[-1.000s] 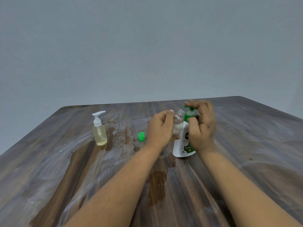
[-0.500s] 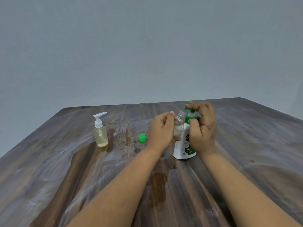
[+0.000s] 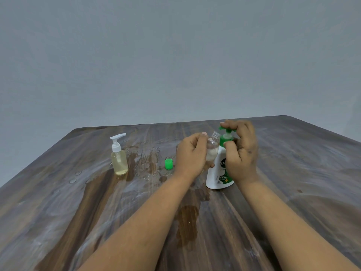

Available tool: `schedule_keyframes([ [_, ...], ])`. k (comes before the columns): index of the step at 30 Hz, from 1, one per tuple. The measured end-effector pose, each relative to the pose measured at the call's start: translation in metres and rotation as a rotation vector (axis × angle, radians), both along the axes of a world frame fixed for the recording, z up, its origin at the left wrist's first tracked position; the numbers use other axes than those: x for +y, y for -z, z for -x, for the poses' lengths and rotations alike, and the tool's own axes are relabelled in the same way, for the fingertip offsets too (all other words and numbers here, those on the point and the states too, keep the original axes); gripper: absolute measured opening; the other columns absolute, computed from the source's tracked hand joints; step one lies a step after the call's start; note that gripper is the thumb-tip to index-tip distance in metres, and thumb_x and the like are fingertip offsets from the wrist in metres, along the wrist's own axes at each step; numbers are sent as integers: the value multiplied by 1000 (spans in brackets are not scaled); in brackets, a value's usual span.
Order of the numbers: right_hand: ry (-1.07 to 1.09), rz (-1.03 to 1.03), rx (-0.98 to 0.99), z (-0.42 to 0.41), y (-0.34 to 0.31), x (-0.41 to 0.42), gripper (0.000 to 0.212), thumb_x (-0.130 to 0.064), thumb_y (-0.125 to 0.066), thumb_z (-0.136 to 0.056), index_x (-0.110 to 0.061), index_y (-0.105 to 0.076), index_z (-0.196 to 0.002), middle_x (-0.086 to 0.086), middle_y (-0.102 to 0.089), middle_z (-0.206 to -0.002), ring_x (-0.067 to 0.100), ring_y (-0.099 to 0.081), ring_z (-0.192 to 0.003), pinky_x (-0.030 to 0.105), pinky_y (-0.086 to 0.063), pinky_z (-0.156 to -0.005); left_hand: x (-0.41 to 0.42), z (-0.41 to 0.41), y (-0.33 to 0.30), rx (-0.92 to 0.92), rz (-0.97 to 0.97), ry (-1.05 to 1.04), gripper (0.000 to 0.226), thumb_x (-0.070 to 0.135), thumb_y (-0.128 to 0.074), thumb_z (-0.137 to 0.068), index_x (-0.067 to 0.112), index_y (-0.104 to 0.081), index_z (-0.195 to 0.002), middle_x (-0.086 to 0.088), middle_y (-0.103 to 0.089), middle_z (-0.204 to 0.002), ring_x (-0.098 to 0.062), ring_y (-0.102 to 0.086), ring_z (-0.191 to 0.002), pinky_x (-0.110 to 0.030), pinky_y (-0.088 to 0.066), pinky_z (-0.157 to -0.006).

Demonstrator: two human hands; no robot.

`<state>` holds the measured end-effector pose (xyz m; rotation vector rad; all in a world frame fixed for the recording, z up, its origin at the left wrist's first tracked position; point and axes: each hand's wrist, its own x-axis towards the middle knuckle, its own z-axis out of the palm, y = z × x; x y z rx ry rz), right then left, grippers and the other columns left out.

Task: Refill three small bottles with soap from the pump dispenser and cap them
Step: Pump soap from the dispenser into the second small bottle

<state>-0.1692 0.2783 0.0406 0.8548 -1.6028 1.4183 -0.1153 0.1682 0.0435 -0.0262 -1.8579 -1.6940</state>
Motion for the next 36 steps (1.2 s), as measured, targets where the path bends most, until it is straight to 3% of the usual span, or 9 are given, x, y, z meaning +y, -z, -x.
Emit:
schedule_keyframes([
  [8,-6,25,-30,-1,-2,-1,30,-9,-40,-73,-14,-66,-88,3,-58,-94,-5,-54,-89,11,-42,-75,1,0,1,1,-16,11,44,24,-46,-103,18,-56,-61,10,-57,-51,-9,-55,-44,-25,-49,-40],
  [16,8,5,12,-2,0,-1,39,2,-44,-68,-7,-65,-100,0,-55,-100,-2,-53,-95,15,-42,-81,0,1,1,1,2,4,40,23,-45,-103,8,-58,-68,8,-59,-54,-11,-58,-46,-26,-49,-40],
  [24,23,9,-27,-1,-1,-2,33,6,-44,-70,-6,-67,-90,1,-56,-96,-4,-54,-92,14,-44,-77,0,1,1,-1,-6,4,41,22,-45,-103,8,-59,-67,8,-59,-54,-11,-58,-44,-28,-50,-39],
  [33,18,12,3,-4,-1,-2,37,2,-43,-70,-5,-66,-99,-1,-56,-100,-1,-53,-95,18,-44,-81,0,1,1,-4,-1,-1,43,23,-46,-103,15,-56,-61,10,-57,-50,-11,-53,-40,-28,-50,-41],
  [36,32,15,-1,-3,-1,-3,33,2,-43,-71,-4,-67,-92,-2,-55,-96,-6,-53,-93,13,-43,-78,0,0,1,-1,3,-2,42,22,-46,-102,10,-57,-64,9,-59,-54,-13,-55,-42,-32,-53,-41],
])
